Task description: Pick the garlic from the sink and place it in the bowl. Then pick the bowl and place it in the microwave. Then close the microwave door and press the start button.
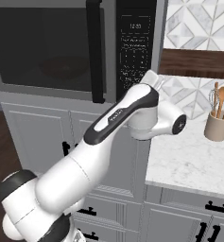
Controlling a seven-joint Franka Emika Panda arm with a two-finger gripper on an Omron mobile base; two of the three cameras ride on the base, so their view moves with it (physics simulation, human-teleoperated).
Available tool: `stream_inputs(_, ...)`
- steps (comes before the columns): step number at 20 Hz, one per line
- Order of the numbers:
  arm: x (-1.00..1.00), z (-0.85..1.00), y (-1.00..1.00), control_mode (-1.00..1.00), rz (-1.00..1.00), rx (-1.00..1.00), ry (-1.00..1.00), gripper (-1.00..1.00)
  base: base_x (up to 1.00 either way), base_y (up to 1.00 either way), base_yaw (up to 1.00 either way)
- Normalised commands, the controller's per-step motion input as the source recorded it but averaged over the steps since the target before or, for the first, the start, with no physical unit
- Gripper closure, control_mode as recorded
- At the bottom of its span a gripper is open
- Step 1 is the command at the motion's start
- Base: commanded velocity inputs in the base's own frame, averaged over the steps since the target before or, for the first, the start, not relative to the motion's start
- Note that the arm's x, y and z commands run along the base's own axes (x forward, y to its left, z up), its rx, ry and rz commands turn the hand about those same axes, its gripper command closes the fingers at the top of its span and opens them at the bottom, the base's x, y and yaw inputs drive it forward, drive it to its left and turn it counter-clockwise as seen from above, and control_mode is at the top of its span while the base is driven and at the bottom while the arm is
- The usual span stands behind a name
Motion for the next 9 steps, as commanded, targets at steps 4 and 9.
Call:
stream_inputs(4, 0.21, -0.13, -0.15, -1.0, 0.0, 0.05, 0.0, -1.0, 0.0, 0.0, 0.0)
stream_inputs(9, -0.11, -0.08, 0.09, -1.0, 0.0, 0.02, -0.01, -1.0, 0.0, 0.0, 0.0)
